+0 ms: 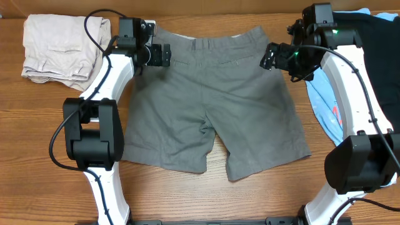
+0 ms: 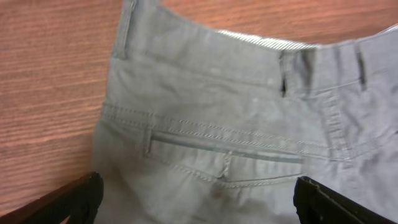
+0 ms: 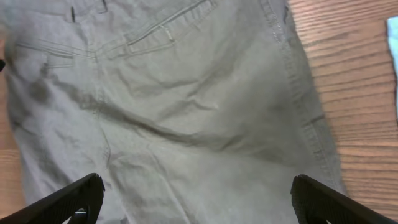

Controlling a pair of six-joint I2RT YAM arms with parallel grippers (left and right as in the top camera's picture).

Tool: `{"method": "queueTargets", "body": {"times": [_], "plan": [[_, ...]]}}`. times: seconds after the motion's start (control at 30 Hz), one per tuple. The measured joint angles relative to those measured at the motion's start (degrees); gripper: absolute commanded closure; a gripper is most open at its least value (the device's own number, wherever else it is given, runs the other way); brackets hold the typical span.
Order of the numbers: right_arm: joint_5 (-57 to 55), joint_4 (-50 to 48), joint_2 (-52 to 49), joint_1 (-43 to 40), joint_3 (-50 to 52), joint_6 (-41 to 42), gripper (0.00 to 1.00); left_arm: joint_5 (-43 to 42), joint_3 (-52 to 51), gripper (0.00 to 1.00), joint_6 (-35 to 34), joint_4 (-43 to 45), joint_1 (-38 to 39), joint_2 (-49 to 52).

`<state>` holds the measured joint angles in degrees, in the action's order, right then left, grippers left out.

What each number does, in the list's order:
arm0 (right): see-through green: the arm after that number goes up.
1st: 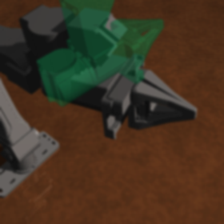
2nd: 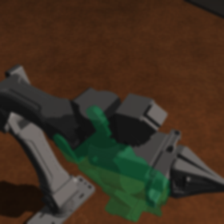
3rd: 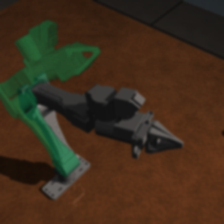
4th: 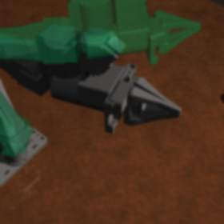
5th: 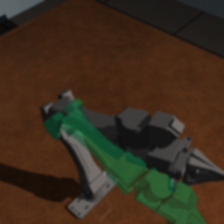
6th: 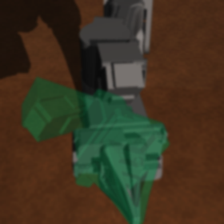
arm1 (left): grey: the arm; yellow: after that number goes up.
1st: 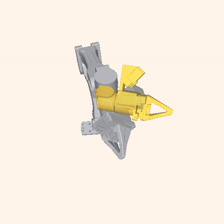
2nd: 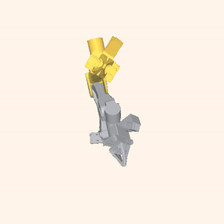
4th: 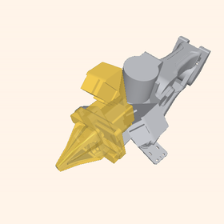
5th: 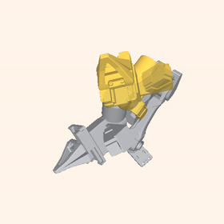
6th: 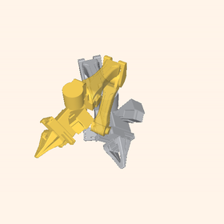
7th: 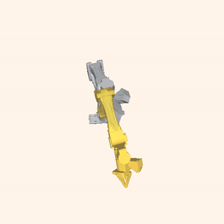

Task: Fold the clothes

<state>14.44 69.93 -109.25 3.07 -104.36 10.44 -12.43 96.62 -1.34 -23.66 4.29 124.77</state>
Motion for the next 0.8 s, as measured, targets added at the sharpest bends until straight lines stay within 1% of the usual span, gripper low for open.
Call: {"method": "queueTargets", "body": {"times": [0.37, 0.8], "plan": [[1.29, 1.40, 0.00, 0.13, 0.00, 0.02, 0.00, -1.77, 2.23, 0.00, 0.00, -2.51, 0.00, 0.00], [1.68, 2.08, 0.00, 0.35, 0.00, 0.02, 0.00, -1.46, 2.23, 0.00, 0.70, -1.66, 0.00, 0.02]]}}
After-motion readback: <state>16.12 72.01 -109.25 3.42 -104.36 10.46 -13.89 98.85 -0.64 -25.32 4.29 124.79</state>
